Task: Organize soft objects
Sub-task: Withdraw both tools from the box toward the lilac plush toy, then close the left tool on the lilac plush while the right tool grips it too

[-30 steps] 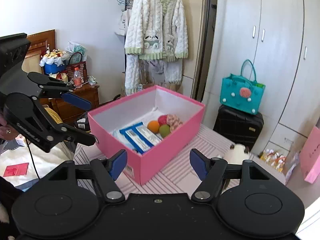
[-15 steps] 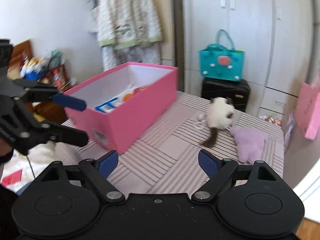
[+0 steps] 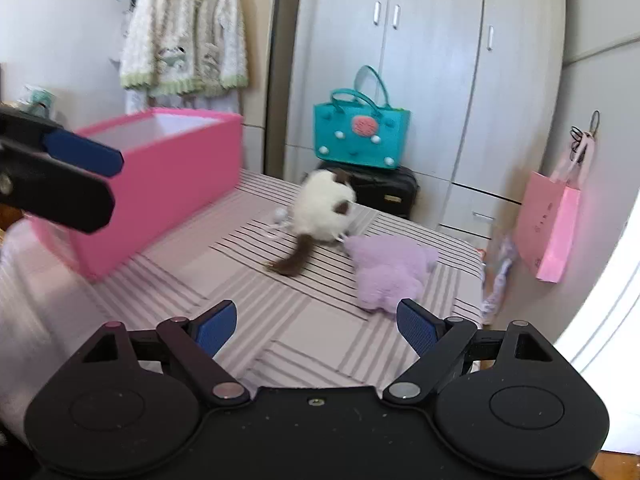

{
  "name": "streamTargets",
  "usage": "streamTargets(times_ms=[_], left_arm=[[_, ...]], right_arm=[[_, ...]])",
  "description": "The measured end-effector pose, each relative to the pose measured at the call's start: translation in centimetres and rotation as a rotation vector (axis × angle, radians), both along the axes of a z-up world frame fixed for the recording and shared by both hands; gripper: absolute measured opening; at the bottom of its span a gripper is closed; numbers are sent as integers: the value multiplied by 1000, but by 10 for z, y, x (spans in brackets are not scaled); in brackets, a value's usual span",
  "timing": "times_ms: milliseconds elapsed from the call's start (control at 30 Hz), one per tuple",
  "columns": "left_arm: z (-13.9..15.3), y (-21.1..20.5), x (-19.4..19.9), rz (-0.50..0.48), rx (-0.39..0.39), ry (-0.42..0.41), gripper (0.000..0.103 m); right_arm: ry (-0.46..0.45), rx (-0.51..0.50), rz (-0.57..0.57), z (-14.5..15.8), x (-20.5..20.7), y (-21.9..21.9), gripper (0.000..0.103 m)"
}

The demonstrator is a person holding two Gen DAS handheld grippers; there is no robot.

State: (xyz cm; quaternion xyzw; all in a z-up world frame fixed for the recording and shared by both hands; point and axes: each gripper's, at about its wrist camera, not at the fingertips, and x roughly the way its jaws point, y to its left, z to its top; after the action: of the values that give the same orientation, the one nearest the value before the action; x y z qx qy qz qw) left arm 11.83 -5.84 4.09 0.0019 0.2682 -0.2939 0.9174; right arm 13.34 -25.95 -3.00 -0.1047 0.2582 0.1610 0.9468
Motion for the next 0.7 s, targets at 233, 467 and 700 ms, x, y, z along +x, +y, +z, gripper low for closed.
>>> streamTargets(times_ms=[233,467,700], left_arm=[[-26,-36,46,52,-12,60,98],[-55,-57,93,113,-21,107,96],[-62,-72,108,134,-46,122,94]], right_arm=[[6,-56,-53,-22,38,-9,90],[75,0,-67,-35,75,-22,90],[105,38,-68,-42,95,-19,87]])
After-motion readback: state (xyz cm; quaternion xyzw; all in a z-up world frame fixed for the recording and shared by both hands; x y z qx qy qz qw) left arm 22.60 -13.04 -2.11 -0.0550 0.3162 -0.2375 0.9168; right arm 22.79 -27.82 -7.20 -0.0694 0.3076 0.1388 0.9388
